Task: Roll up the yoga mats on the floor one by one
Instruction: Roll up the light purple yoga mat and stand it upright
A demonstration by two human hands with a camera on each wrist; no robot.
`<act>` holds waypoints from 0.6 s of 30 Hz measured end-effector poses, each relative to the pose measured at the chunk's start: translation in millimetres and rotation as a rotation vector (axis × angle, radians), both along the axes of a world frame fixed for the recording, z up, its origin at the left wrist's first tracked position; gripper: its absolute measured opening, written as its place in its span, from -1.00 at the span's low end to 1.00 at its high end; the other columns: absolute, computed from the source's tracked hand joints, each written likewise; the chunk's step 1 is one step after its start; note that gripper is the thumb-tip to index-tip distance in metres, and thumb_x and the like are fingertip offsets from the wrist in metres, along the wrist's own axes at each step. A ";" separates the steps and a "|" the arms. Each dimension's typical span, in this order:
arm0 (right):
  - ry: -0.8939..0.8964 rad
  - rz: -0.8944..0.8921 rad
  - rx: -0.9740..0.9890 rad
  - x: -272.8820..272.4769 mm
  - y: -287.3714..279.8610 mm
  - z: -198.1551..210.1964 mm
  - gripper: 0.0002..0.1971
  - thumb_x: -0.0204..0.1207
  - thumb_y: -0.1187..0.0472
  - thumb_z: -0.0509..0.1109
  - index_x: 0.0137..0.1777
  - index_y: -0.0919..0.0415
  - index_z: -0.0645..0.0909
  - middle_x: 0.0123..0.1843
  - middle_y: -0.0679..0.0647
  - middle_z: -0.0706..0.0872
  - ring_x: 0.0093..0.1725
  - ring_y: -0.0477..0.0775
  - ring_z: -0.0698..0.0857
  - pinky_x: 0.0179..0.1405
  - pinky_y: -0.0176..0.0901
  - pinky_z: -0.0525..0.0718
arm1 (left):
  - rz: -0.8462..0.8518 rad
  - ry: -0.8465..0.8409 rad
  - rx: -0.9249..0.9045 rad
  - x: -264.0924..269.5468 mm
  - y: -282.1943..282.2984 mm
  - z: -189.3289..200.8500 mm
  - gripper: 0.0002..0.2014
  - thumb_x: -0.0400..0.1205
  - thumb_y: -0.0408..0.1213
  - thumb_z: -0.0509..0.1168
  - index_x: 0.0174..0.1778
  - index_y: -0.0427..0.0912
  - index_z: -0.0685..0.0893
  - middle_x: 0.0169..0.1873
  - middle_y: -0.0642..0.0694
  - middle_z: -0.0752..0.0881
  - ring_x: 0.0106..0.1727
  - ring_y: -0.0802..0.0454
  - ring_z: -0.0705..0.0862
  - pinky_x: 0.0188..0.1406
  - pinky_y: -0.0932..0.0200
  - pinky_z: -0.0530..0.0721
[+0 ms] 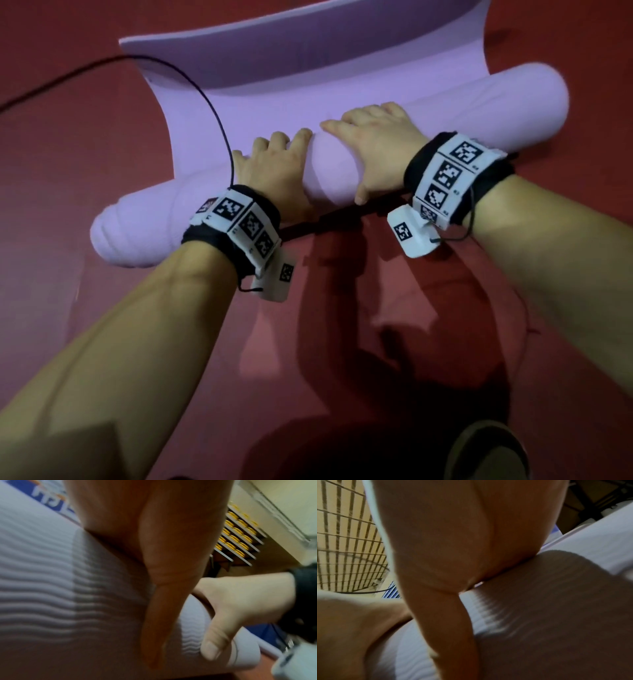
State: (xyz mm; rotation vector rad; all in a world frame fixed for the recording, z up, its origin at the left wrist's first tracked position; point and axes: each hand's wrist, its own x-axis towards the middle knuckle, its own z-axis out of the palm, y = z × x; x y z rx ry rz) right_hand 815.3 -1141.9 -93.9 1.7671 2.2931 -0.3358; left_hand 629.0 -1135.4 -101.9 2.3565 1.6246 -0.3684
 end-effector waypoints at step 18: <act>-0.020 -0.085 0.051 -0.9 10.5 -6.1 0.31 -0.04 -0.12 0.78 0.70 -0.07 0.11 0.62 0.12 0.33 0.62 0.25 0.26 0.62 0.37 0.04 | 0.051 -0.007 0.138 -2.4 3.2 -9.6 0.28 0.08 0.14 0.70 0.69 0.04 0.14 0.48 -0.18 0.41 0.46 -0.34 0.41 0.42 -0.53 0.26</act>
